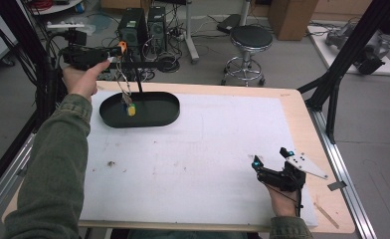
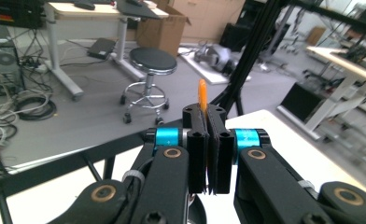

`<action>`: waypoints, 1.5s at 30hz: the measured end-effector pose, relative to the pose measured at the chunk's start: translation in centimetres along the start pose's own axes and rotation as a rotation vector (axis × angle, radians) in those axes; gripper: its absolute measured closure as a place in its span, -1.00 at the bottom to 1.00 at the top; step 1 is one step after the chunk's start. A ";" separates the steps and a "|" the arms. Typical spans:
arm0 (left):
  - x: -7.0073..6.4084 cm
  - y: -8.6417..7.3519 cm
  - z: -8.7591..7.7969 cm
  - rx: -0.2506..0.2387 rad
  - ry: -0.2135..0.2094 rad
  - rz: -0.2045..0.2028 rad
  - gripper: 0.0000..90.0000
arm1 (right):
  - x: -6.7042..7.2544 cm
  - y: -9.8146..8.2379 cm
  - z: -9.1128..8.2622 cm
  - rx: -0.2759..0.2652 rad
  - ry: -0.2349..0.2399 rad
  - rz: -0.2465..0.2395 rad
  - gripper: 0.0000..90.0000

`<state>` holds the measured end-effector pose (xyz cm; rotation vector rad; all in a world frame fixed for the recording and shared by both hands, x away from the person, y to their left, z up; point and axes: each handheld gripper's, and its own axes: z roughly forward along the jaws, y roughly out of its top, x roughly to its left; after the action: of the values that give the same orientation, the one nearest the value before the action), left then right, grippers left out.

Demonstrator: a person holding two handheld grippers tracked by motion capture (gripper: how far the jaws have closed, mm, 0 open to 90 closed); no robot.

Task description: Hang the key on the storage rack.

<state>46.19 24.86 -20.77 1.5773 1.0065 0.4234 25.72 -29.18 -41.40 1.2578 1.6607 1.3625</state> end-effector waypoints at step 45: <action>-0.8 2.5 8.0 0.119 0.101 0.100 0.94 | -0.8 -0.4 -1.0 -0.003 -0.026 0.038 -0.99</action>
<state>52.59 19.34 -20.47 1.7330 1.0489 0.5249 25.03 -30.30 -41.64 1.3062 1.6242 1.3644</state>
